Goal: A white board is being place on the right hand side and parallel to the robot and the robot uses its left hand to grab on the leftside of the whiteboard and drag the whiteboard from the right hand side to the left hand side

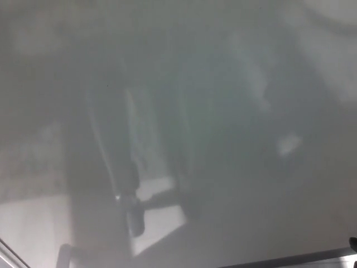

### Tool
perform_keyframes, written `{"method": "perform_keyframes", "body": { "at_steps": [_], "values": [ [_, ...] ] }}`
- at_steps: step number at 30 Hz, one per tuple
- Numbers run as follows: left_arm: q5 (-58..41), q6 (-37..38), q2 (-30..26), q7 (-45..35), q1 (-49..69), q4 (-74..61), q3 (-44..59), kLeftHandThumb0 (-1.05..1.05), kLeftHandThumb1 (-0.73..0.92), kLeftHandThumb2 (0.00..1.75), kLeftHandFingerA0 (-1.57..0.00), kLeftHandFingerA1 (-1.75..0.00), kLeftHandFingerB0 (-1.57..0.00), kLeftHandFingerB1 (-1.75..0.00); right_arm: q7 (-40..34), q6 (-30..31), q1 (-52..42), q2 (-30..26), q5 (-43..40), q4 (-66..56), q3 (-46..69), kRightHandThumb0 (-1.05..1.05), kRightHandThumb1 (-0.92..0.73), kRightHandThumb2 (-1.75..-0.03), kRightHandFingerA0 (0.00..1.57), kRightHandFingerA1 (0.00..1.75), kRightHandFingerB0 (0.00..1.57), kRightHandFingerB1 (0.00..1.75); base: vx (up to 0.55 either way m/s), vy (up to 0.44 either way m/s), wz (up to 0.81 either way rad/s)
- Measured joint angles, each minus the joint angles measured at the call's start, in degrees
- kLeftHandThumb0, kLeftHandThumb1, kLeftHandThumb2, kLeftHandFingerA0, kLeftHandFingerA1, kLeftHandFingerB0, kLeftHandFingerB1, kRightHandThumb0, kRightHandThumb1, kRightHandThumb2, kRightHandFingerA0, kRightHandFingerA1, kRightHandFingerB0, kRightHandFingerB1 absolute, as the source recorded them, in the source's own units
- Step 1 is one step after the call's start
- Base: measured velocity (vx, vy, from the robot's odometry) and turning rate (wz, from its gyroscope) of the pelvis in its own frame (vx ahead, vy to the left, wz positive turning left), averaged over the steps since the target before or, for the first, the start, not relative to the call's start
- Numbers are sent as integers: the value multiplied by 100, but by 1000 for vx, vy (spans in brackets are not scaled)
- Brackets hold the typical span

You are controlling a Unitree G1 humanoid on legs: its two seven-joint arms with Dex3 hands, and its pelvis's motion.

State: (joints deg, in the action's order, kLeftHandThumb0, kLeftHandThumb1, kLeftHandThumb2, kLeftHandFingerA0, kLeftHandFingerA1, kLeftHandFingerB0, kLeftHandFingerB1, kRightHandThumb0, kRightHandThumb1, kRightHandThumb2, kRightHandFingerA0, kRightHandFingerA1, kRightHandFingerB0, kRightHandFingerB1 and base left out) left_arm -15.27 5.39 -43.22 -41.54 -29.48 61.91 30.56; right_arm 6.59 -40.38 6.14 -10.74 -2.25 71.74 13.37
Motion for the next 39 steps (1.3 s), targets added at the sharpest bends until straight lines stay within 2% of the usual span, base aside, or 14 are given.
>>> {"method": "perform_keyframes", "body": {
  "at_steps": [1,2,9,10,11,18,26,27,28,30,36,38,39],
  "values": [
    [14,3,-9,-22,-18,14,-14,-20,55,57,-82,-175,-75,-154,-1,0,1,0,0,2,-1,-62,-69,-109,55,65,24,50,0,0,0],
    [23,7,-17,-41,-31,27,-22,-17,57,56,-77,-175,-69,-160,-1,0,3,0,0,2,-1,-70,-87,-66,57,48,41,43,0,0,0],
    [151,72,-96,-183,-258,162,-285,-14,60,56,-73,-175,-57,-174,-67,-7,2,5,51,5,-94,-72,-85,-69,58,49,40,43,0,0,0],
    [180,105,-116,-196,-296,172,-345,-20,50,79,-108,-142,-89,-131,-94,-9,2,5,67,5,-121,-73,-84,-69,58,49,40,44,0,0,0],
    [213,138,-141,-210,-342,185,-417,-13,62,57,-72,-175,-55,-175,-115,-14,2,5,82,5,-145,-72,-84,-68,58,49,40,43,0,0,0],
    [416,426,-237,-389,-588,266,-770,-20,56,61,-76,-175,-62,-172,-221,-23,6,7,146,6,-194,-71,-85,-69,58,49,40,43,0,0,0],
    [516,728,-269,-562,-676,360,-889,-18,59,58,-75,-175,-60,-175,-263,-31,5,7,180,17,-191,-70,-83,-68,60,49,42,44,0,0,0],
    [516,736,-269,-582,-681,365,-889,-22,56,61,-77,-175,-63,-173,-268,-34,5,7,180,18,-190,-60,-69,-110,58,65,28,52,0,0,0],
    [518,756,-269,-606,-683,366,-892,-22,56,61,-76,-175,-64,-172,-270,-39,5,7,179,19,-185,-69,-84,-68,59,49,42,44,0,0,0],
    [520,788,-269,-626,-683,366,-895,-25,59,55,-76,-175,-64,-170,-270,-50,5,7,179,20,-182,-69,-85,-68,58,49,40,43,0,0,0],
    [525,804,-283,-655,-683,367,-897,-23,57,60,-77,-175,-64,-171,-314,-68,3,7,202,20,-210,-68,-86,-68,58,49,40,44,0,0,0],
    [526,810,-288,-660,-683,370,-897,-20,59,57,-76,-175,-64,-169,-325,-74,3,7,210,20,-215,-68,-85,-68,59,50,41,44,0,0,0],
    [525,811,-288,-664,-683,373,-896,-19,55,57,-64,-150,-60,-114,-327,-81,3,7,213,20,-215,-69,-84,-68,59,49,41,44,0,0,0]
  ]
}}
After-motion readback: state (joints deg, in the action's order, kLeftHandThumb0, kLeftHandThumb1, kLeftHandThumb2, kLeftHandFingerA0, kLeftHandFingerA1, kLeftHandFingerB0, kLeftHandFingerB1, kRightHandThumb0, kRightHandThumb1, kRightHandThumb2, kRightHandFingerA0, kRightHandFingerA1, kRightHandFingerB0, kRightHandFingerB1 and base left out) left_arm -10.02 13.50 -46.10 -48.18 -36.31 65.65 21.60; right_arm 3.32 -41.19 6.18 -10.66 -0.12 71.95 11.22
